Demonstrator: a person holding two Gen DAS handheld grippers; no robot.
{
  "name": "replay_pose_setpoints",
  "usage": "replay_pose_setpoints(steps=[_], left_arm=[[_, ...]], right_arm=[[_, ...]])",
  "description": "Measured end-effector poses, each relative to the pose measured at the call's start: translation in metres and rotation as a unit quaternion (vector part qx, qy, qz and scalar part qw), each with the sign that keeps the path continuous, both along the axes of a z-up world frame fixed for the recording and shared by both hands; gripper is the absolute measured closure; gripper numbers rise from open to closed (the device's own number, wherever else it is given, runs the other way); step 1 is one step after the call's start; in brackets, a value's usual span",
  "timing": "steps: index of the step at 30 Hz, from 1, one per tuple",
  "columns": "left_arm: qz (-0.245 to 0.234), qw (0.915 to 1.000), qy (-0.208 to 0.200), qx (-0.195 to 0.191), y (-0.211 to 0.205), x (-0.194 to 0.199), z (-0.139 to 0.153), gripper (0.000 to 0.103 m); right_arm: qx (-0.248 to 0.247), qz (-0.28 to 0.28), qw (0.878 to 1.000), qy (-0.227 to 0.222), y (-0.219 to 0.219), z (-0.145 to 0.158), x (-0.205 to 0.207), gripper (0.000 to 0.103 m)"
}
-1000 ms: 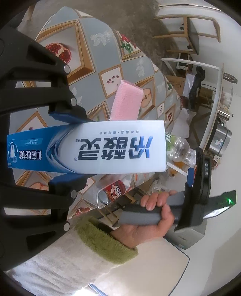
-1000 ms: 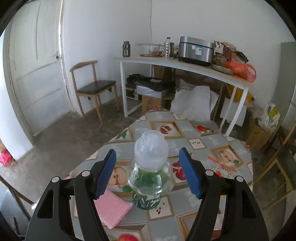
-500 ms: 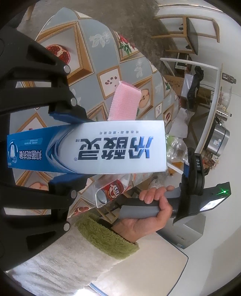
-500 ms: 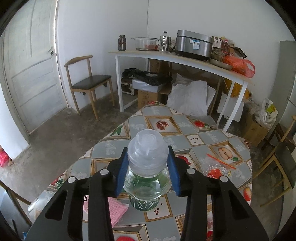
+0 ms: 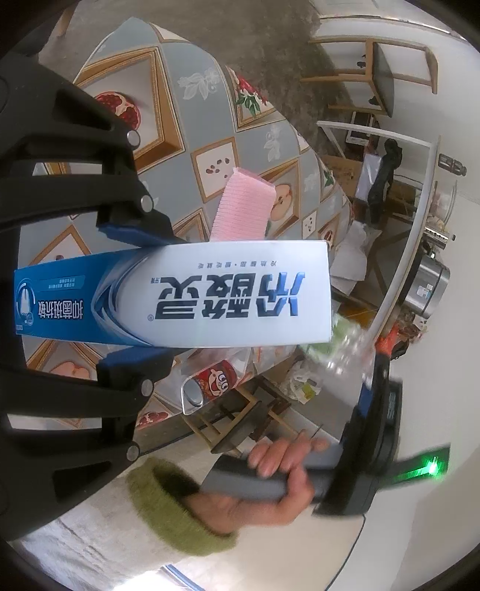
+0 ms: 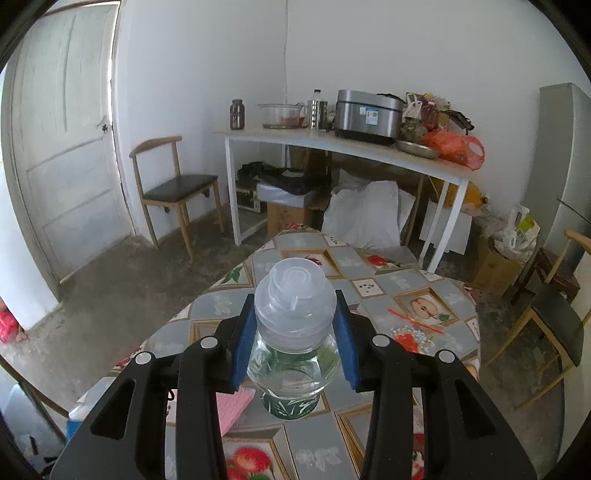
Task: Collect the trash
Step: 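Carry the toothpaste box and the bottle toward the blue wastebasket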
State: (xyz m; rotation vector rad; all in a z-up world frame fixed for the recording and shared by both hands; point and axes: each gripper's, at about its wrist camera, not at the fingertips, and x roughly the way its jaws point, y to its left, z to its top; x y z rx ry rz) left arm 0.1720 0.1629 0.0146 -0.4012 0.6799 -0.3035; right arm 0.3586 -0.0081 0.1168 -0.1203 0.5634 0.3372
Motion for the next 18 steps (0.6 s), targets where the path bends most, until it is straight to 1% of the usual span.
replay_pose_setpoints(steps=[9,14,18], left_arm=[[0.000,0.9995,-0.031,0.000,-0.008,-0.012,0.021,0.060],[-0.019,0.9984,-0.053,0.001,-0.025,-0.018,0.037,0.060],[-0.042,0.9967,-0.069,0.005,-0.048,-0.021,0.052,0.060]], right_arm=[[0.021,-0.016,1.000,-0.015,-0.048,0.032,-0.064,0.064],[0.030,-0.030,0.998,-0.037,-0.083,0.054,-0.110,0.064],[0.035,-0.048,0.996,-0.059,-0.121,0.072,-0.152,0.064]])
